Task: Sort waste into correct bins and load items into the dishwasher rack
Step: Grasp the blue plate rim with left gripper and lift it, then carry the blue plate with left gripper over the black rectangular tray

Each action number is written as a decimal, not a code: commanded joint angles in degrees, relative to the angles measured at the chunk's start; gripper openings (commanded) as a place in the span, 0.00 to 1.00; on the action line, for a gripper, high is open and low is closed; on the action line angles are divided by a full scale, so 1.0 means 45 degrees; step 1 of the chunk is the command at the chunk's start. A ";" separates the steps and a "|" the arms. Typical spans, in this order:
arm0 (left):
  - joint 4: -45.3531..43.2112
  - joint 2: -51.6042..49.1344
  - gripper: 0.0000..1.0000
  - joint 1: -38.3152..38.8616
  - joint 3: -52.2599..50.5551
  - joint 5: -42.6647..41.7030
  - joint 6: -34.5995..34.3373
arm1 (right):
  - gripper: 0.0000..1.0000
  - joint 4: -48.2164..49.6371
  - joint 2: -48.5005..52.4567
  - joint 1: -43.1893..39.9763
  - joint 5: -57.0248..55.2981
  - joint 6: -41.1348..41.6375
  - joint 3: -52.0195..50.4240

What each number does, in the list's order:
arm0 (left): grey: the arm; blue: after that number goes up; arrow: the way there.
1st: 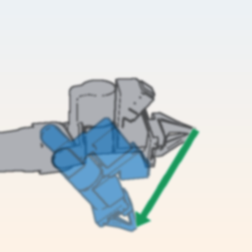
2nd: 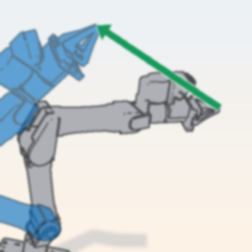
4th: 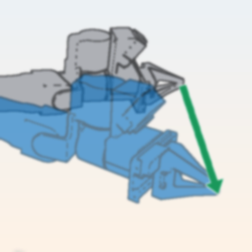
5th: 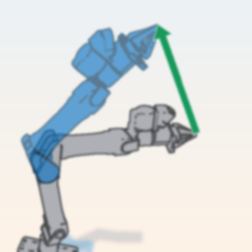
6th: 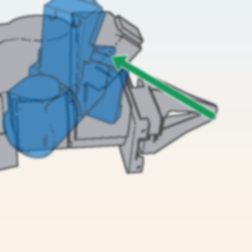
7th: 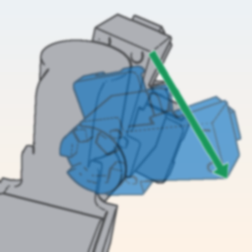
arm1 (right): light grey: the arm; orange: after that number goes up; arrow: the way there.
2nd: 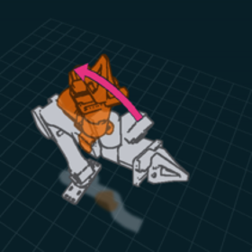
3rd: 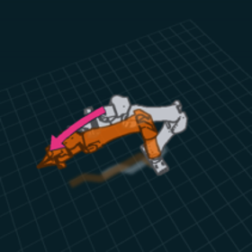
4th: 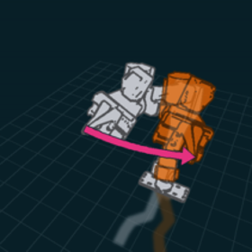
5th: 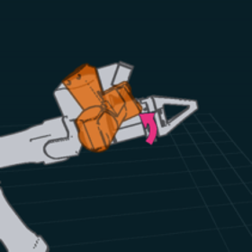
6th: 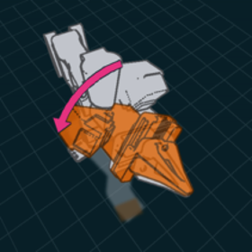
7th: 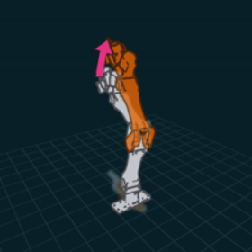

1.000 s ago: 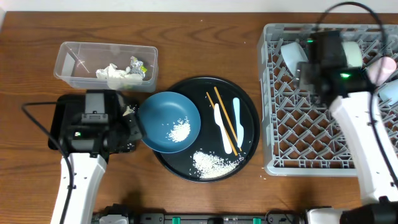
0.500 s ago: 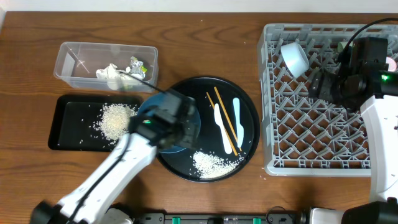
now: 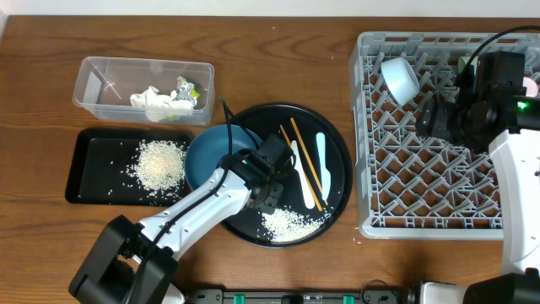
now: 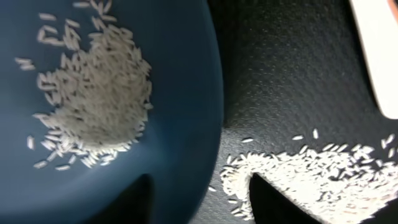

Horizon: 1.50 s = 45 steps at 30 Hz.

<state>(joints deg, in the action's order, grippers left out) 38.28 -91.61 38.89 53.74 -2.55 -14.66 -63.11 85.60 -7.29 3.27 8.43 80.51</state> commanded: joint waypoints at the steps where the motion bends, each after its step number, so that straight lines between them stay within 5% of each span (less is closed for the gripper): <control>1: -0.0010 -0.0039 0.36 0.0019 0.0228 0.0500 0.0199 | 0.86 -0.0044 -0.0248 -0.0058 0.0141 -0.0219 0.0073; 8: -0.0005 -0.0039 0.06 0.0019 0.0228 0.0486 0.0194 | 0.86 -0.0136 -0.0248 -0.0058 0.0141 -0.0223 0.0073; 33: 0.1054 0.3123 0.06 -0.0141 0.1593 0.0486 0.0194 | 0.86 -0.0160 -0.0248 -0.0058 -0.0058 -0.0223 0.0073; 45: 0.1622 0.5100 0.06 -0.3405 0.1588 0.0340 0.0355 | 0.86 -0.0228 -0.0248 -0.0058 -0.0053 -0.0223 0.0073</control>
<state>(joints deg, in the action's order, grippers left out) 45.23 -69.82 27.33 59.22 -1.26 -13.47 -63.90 85.58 -7.29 3.18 8.27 80.51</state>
